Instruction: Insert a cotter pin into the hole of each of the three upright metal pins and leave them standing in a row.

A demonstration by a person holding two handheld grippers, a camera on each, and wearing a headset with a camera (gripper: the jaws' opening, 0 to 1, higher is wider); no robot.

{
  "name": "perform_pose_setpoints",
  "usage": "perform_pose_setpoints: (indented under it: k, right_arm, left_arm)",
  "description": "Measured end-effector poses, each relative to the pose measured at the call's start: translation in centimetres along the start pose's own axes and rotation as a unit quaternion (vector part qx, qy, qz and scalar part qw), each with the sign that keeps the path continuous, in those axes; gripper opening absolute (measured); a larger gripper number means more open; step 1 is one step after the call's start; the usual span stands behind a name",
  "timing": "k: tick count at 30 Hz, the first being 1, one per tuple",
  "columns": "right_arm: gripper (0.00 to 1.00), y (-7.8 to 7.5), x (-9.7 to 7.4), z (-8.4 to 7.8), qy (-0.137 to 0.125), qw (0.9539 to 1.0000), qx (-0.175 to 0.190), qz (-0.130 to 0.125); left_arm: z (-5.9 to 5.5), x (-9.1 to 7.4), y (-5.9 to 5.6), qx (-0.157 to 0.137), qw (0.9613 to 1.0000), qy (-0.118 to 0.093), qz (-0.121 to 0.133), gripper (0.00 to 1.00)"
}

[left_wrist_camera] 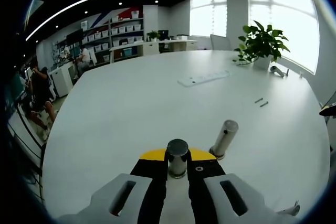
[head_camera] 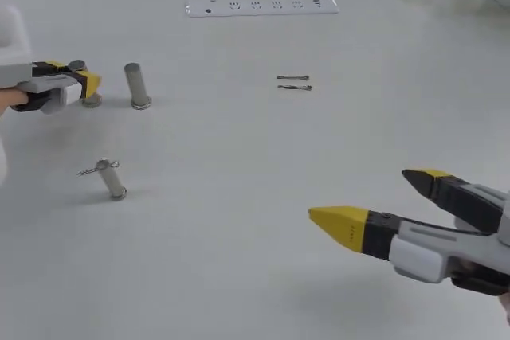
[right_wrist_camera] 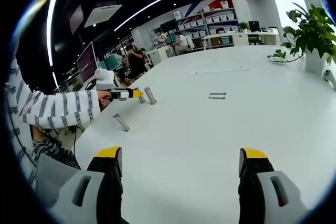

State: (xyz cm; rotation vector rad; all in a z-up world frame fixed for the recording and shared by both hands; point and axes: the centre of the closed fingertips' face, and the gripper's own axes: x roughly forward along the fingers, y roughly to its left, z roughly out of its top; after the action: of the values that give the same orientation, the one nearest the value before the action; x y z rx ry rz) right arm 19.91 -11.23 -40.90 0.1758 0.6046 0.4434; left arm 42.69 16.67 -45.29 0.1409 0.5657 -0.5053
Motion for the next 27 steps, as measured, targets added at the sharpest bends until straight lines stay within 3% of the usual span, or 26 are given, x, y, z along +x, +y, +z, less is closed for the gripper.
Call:
perform_pose_setpoints:
  k: [5,10,12,21,27]
  right_arm:
    - [0.90,0.1,0.1,0.0,0.000,1.0000,0.000,0.003]
    - [0.91,0.1,0.1,0.1,-0.001,1.0000,0.000,0.002]
    - [0.91,0.1,0.1,0.2,-0.002,1.0000,-0.001,0.002]
    - [0.91,0.3,0.0,0.8,-0.011,0.9999,-0.006,0.007]
    - [0.90,0.9,0.1,1.3,-0.015,0.9996,-0.013,0.017]
  left_arm:
    - [0.0,-0.1,0.0,0.007,1.0000,0.003,0.004,0.10]
    - [-0.1,-0.4,0.0,-0.010,0.9998,0.007,0.015,0.09]
    - [0.1,-0.9,-0.1,-0.001,0.9998,0.002,0.019,0.09]
    - [3.5,-4.6,-0.7,-0.021,0.9992,-0.030,0.018,0.09]
    - [5.5,-7.7,-1.9,-0.017,0.9988,-0.044,0.016,0.09]
